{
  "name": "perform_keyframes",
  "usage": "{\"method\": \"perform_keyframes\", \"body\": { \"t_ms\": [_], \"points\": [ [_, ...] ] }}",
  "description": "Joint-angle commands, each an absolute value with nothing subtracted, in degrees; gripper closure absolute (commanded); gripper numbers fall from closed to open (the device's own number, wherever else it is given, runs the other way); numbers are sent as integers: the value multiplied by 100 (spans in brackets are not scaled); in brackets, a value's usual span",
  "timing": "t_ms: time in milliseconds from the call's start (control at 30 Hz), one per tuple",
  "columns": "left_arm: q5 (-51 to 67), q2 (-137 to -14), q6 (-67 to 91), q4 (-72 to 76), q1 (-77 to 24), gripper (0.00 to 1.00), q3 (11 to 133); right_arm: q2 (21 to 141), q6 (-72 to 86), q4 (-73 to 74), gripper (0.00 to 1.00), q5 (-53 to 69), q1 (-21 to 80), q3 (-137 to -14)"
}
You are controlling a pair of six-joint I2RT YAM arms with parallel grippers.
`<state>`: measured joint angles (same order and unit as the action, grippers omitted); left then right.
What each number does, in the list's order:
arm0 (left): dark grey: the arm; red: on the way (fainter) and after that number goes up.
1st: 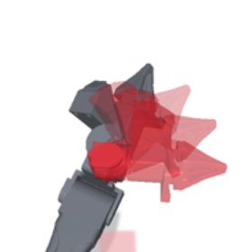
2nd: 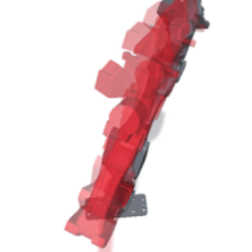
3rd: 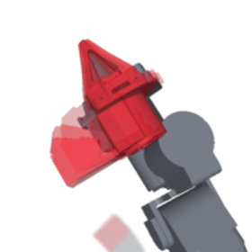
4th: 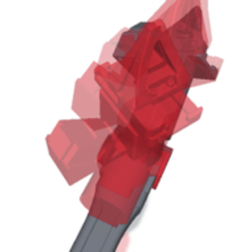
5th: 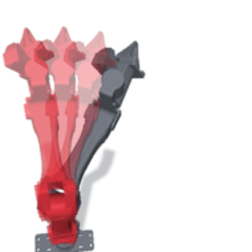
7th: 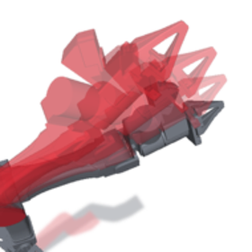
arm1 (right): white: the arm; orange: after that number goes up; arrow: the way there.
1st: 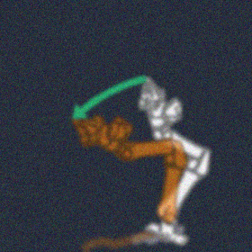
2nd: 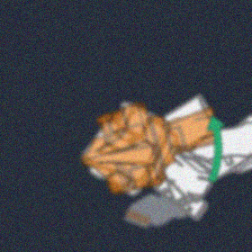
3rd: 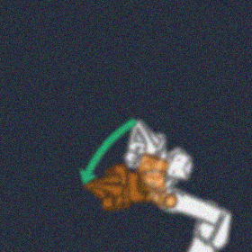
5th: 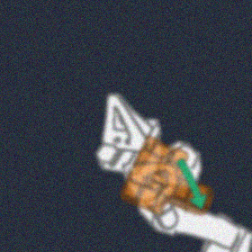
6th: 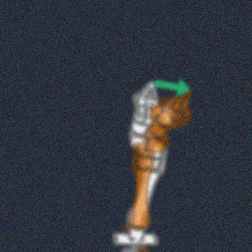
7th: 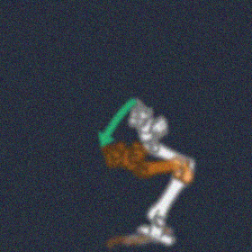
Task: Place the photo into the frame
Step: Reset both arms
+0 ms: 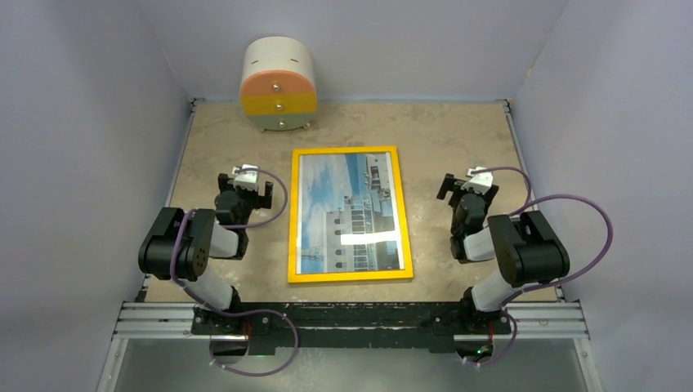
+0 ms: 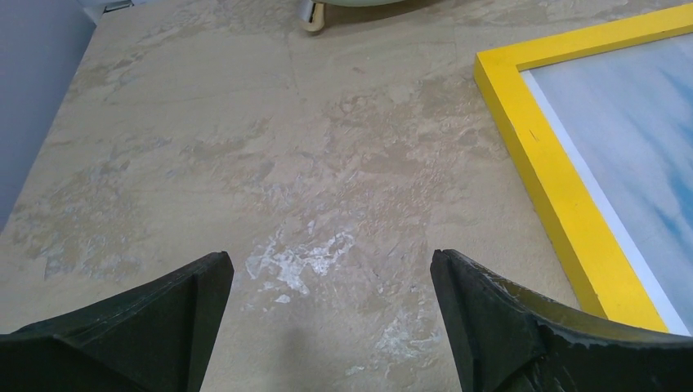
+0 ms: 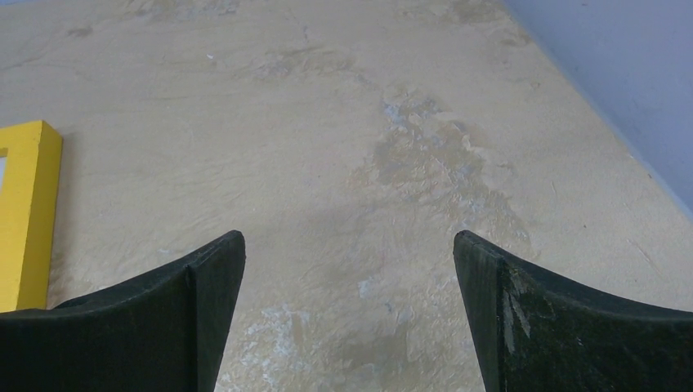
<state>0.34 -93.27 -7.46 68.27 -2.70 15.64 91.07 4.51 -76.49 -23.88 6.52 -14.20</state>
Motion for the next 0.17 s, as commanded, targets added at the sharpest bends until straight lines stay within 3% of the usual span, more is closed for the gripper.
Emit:
{"method": "perform_keyframes", "body": {
  "t_ms": [0, 133],
  "points": [
    [-153, -9333, -632, 6950, -312, 0, 1667, 9036, 461, -7831, 1, -2329, 651, -1459],
    [-204, -9322, -622, 6969, -352, 0, 1637, 9035, 459, -7833, 1, -2329, 656, -1459]
  ]
}}
